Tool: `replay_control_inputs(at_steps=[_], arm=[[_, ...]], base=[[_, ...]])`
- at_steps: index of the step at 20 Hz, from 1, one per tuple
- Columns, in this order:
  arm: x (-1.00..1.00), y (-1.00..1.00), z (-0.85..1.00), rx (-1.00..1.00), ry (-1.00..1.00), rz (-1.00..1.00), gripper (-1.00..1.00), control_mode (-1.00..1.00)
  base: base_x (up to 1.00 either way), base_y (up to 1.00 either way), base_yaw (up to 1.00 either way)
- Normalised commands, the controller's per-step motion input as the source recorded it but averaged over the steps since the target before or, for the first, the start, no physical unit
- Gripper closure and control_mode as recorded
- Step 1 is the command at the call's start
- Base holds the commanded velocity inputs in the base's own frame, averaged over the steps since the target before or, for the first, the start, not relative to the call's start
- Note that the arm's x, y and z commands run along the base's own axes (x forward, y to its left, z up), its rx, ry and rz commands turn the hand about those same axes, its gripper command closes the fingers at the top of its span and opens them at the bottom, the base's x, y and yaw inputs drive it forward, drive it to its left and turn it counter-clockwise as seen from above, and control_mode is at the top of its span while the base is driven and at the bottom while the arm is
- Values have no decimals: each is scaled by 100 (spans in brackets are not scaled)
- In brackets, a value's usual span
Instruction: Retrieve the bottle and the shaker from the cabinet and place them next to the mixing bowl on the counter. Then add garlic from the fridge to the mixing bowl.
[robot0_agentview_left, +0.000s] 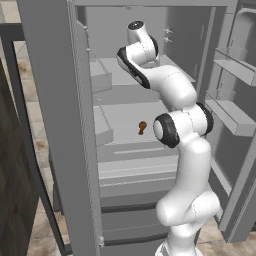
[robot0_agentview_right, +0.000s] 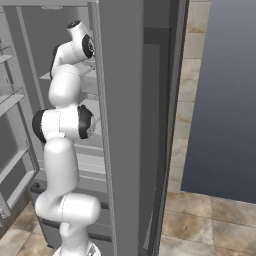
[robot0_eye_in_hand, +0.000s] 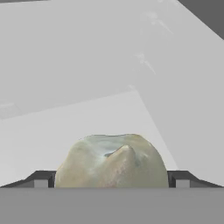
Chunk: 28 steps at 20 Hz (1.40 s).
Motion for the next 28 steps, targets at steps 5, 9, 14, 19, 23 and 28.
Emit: replay_control_inputs(at_steps=[5,9,14,19,23,28], arm=[[0,0,0,0,-4,0,100,-100],[-8,0,0,0,-31,0,100,-100],[-53,0,0,0,-36,0,100,-100],[-80,0,0,2,-15,0,100,-100],[-98,0,19,9,-3,0,100,-100],[-100,0,57,10,0,0,100,-100]], base=[[0,0,0],[0,0,0],[0,0,0],[0,0,0],[0,0,0],[0,0,0]])
